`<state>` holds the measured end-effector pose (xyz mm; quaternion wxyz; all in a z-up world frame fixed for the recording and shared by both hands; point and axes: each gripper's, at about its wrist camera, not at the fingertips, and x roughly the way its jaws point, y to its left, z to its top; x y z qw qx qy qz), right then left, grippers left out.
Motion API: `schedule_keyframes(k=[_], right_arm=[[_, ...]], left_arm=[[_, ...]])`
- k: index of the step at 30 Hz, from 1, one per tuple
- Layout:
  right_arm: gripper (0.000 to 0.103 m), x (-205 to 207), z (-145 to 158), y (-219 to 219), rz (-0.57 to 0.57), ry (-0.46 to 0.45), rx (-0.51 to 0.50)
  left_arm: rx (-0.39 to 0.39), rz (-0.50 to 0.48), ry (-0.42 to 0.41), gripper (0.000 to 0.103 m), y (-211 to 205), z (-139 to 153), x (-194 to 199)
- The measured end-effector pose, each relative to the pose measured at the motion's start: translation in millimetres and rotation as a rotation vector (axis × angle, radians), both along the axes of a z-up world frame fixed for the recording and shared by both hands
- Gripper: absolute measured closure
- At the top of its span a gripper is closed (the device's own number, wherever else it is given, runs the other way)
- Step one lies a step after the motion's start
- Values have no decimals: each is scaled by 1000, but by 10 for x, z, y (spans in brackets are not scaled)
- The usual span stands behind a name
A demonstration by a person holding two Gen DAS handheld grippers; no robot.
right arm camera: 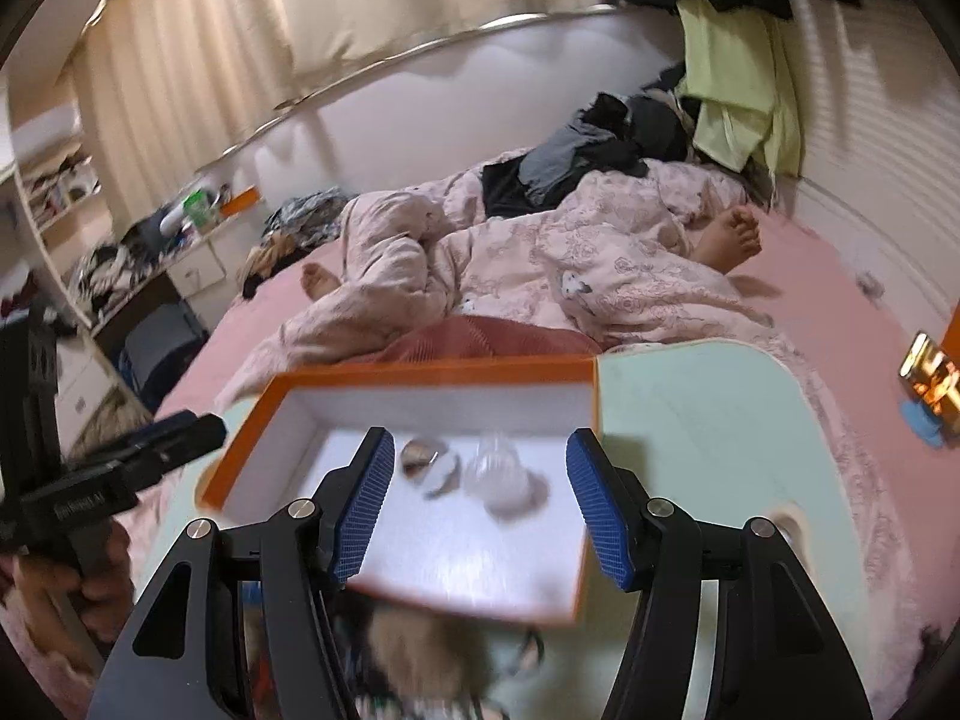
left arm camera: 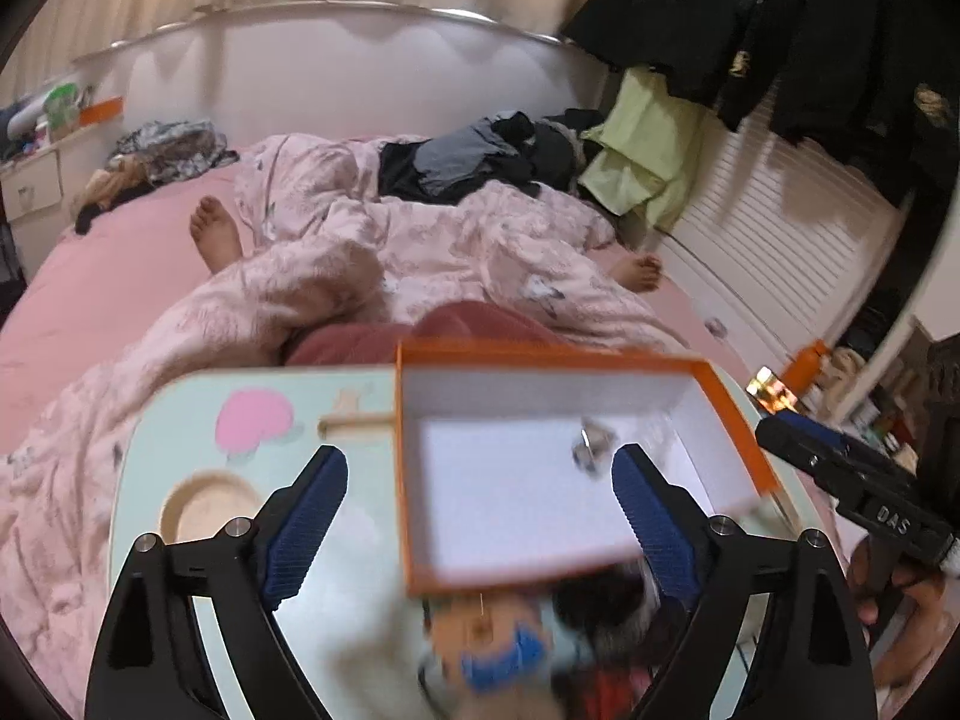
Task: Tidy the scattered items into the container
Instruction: 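Lower the metal cup into the orange box and open the left gripper, then withdraw the left gripper from the box back over the table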
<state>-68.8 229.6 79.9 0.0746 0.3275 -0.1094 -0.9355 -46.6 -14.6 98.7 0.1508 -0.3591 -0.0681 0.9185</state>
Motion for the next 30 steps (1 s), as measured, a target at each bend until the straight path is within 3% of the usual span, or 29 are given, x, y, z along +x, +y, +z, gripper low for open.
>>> schedule_keyframes(k=[5, 8, 11, 16, 19, 23, 30], right_arm=[[34, 603, -51, -136, 14, 22, 115], [34, 818, -225, -194, -22, -11, 199], [34, 989, -480, -236, -32, -72, 235], [34, 1113, -779, -208, -86, -117, 195], [23, 1118, -870, -282, -123, -101, 288], [2, 1133, -906, -314, -85, -75, 277], [0, 1175, -943, -330, -65, -52, 280]], left_arm=[[-14, -19, -3, 9, -185, -186, 589], [-85, 61, -17, 9, -318, -387, 811], [-97, 156, -40, 9, -474, -584, 963], [-159, 188, -108, 9, -462, -879, 961], [-262, 220, -110, 0, -346, -962, 960], [-251, 211, -71, 0, -297, -989, 1014], [-249, 207, -65, 0, -300, -995, 992]])
